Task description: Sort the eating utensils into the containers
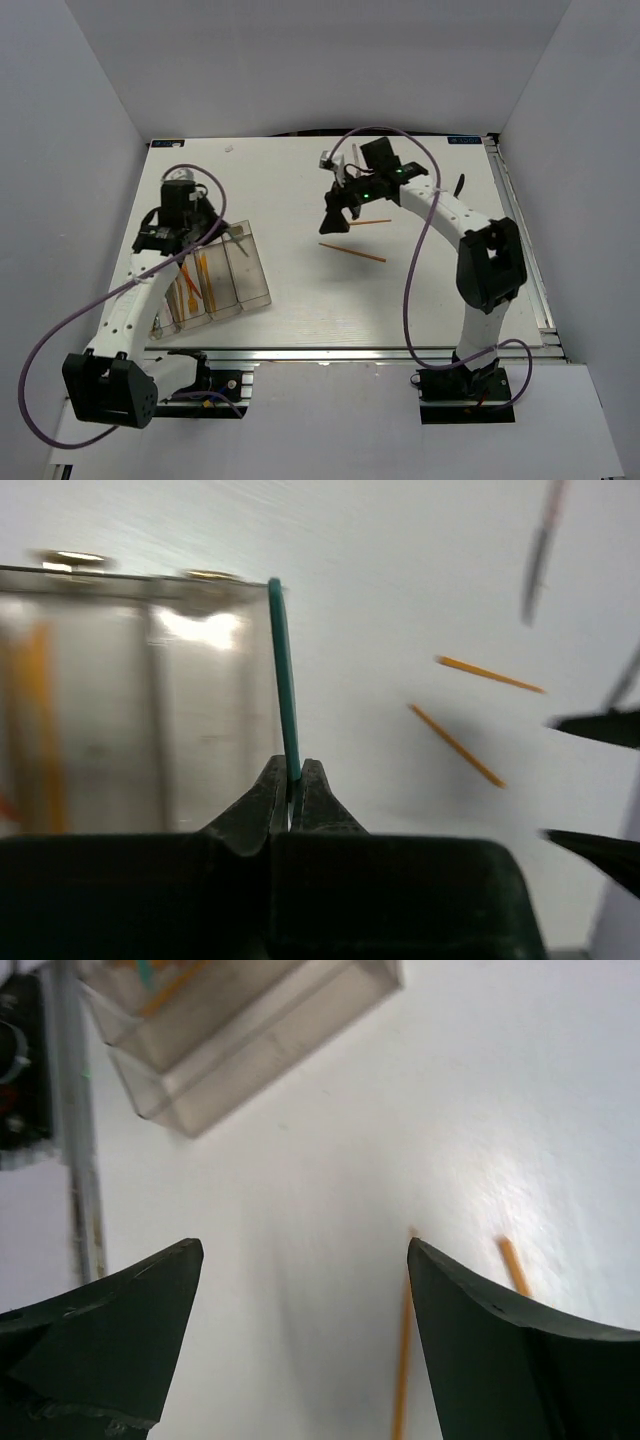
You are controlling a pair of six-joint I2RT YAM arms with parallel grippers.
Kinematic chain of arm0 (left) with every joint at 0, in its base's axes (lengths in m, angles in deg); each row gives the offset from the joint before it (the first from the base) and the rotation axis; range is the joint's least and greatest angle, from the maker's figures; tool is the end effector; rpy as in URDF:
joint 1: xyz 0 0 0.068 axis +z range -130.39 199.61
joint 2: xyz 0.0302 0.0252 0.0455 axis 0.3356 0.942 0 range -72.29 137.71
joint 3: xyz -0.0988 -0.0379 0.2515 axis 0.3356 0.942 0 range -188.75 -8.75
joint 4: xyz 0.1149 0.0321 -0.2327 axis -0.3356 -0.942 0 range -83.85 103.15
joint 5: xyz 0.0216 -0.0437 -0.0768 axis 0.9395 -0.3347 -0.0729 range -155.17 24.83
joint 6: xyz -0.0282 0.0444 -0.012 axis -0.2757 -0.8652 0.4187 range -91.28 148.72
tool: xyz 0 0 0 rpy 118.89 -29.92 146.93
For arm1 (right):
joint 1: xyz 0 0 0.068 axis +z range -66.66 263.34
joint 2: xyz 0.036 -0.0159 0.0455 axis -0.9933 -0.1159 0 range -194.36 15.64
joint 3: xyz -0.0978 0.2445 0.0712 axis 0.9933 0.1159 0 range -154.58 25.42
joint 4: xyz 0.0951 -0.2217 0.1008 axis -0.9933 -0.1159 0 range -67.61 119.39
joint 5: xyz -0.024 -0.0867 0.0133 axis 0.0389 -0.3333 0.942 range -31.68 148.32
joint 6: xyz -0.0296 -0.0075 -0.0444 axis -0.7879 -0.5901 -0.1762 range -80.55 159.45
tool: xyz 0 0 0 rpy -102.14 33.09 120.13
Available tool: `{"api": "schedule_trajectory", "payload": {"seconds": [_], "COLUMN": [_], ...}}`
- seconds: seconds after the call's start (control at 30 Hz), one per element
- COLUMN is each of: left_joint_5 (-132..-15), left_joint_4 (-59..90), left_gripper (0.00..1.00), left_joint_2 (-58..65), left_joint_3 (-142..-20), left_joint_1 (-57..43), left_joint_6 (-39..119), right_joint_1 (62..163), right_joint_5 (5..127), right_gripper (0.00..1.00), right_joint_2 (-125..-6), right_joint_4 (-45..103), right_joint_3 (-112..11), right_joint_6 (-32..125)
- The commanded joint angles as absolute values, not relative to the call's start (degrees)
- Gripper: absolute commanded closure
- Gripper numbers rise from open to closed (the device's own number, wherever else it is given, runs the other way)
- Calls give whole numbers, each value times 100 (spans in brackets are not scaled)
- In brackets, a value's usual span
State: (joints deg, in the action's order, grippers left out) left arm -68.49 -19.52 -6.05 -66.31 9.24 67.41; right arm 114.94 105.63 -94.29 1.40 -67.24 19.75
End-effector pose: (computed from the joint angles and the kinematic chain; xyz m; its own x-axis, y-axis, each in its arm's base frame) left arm 0.2428 -0.0466 0.3051 -0.6461 -0.5163 -0.5621 -0.2327 0.8347 -0.4992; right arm 0.3533 0.2480 0.2766 -0.3013 -0.4536 -0.8387 -0.9533 0.1631 0.2542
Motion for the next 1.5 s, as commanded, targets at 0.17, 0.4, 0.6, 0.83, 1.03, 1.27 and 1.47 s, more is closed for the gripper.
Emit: {"api": "schedule_trajectory", "payload": {"seconds": [0.17, 0.4, 0.6, 0.83, 1.03, 1.27, 1.47], "left_joint_5": [-6114, -6122, -6166, -6315, -6752, -7114, -7554], "left_joint_4": [-3695, -3502, -3476, -3537, -3546, -3204, -2817], "left_gripper": [100, 100, 65, 28, 22, 11, 10], "left_joint_2": [-444, 259, 515, 313, -38, -697, -953], "left_joint_3": [-6957, -6852, -6720, -6755, -6895, -7054, -7036], "left_joint_1": [1759, 1776, 1776, 1776, 1776, 1776, 1776], "left_joint_6": [4903, 4647, 4664, 4857, 4955, 5305, 5639], "right_joint_1": [10516, 9855, 9469, 8512, 7949, 7737, 7745], "right_joint_5": [9409, 10781, 9431, 8311, 6406, 5436, 5156], "right_gripper": [11, 35, 31, 11, 11, 11, 14], "right_joint_2": [-8156, -8994, -9008, -9554, -9896, -10475, -11074], "right_joint_4": [1032, -869, 99, 258, 426, 662, 978], "right_joint_3": [-5500, -6512, -6403, -6879, -7142, -7467, -7837], "right_joint_6": [481, -283, 856, 2370, 3625, 3831, 3805]}}
